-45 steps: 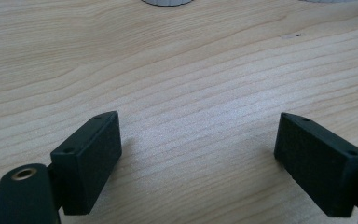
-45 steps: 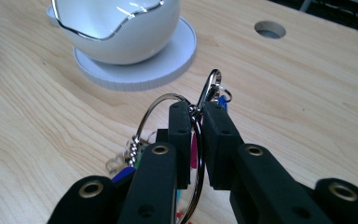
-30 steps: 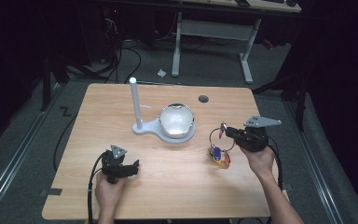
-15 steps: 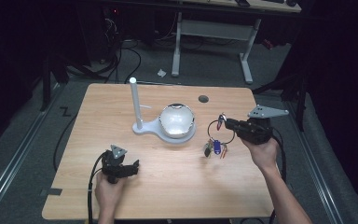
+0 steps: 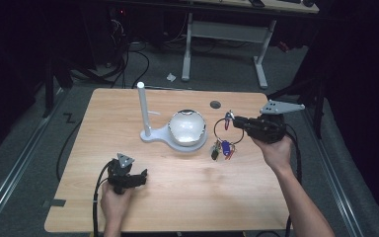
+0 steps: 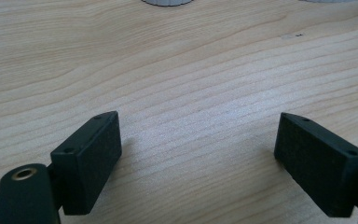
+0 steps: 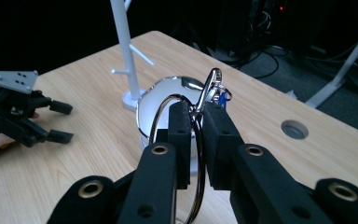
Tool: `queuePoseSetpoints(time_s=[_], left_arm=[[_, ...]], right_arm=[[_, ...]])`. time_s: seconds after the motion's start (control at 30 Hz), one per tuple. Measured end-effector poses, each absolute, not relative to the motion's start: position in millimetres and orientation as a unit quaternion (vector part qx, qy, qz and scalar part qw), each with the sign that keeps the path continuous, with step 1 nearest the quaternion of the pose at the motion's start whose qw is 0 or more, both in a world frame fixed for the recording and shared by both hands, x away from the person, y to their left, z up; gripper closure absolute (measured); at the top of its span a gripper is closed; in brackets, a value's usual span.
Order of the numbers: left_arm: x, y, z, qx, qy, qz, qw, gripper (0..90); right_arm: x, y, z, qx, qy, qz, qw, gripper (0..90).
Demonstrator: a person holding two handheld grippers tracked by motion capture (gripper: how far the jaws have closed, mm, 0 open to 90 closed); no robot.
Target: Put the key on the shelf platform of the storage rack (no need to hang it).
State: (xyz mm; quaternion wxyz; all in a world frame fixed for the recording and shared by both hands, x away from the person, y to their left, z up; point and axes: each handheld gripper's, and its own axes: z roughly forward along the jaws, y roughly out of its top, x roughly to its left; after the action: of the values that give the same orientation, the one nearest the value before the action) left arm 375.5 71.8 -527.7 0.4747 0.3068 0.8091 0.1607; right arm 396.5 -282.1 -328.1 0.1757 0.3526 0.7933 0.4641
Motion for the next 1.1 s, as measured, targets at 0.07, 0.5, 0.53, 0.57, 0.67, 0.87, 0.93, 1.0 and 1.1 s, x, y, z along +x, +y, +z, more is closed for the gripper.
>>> queuePoseSetpoints(time_s=[0.07,0.5,0.53,0.57,0.67,0.87,0.93,1.0,1.1], left_arm=[[375,72,-528,0.308,0.809,0.161,0.474,15.1],[375,71,-527,0.303,0.813,0.157,0.472,15.2],[375,71,-527,0.303,0.813,0.157,0.472,15.1],[375,71,-527,0.304,0.812,0.157,0.472,15.1],[375,71,-527,0.303,0.812,0.158,0.474,15.1],[376,71,-528,0.303,0.811,0.160,0.474,15.1],[375,72,-528,0.306,0.810,0.162,0.474,15.1],[375,72,-528,0.308,0.809,0.162,0.474,15.1],[375,72,-528,0.310,0.808,0.161,0.475,15.1]], right_arm=[[398,-279,-323,0.348,0.792,0.468,0.181,82.8],[420,-249,-303,0.329,0.795,0.474,0.186,82.8],[422,-247,-302,0.329,0.796,0.474,0.186,82.7],[424,-245,-301,0.328,0.795,0.475,0.186,82.7],[431,-239,-298,0.328,0.794,0.476,0.186,82.8],[446,-227,-298,0.334,0.794,0.475,0.180,82.8],[450,-224,-298,0.335,0.794,0.475,0.178,82.7],[456,-219,-299,0.338,0.794,0.473,0.177,82.7],[461,-214,-300,0.341,0.794,0.471,0.176,82.7]])
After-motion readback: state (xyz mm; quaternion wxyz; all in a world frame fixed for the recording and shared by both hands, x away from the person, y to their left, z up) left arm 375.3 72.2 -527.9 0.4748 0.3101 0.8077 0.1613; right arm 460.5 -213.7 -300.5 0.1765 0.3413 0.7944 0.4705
